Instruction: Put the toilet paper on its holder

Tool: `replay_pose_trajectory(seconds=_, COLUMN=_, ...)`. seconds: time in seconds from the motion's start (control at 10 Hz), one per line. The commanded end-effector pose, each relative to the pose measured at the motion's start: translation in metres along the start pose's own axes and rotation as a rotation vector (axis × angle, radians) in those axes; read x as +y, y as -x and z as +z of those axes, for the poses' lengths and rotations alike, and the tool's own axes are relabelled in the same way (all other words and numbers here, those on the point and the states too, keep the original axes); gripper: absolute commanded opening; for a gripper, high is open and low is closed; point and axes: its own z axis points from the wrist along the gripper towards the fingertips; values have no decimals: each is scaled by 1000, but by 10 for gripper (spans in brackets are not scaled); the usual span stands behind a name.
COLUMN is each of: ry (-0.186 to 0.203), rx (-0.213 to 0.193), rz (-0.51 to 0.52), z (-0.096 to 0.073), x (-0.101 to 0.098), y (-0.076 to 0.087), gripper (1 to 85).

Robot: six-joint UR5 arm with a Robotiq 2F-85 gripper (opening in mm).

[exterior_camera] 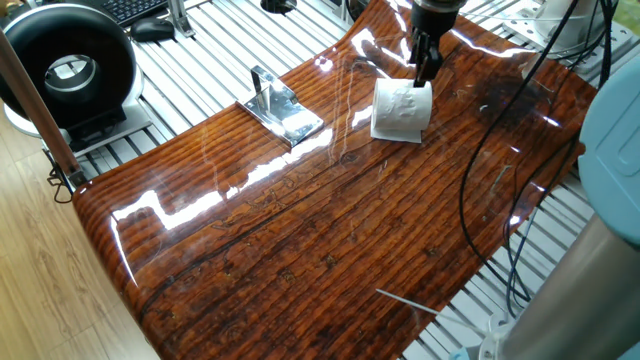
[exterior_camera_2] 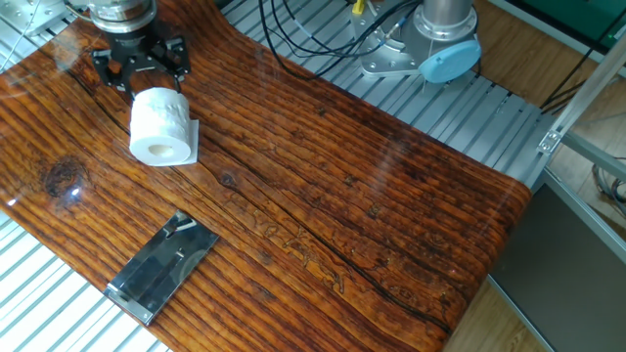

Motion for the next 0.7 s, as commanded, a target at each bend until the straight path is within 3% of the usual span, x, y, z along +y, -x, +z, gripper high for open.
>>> replay_pose_trajectory(seconds=0.0, ry=-10, rx=-2, rz=15, z=5, x=-6, y=0, gripper=700)
replay_pose_trajectory(seconds=0.6, ry=-16, rx=-1, rz=3, z=19, x=-10, y=-1, gripper=693)
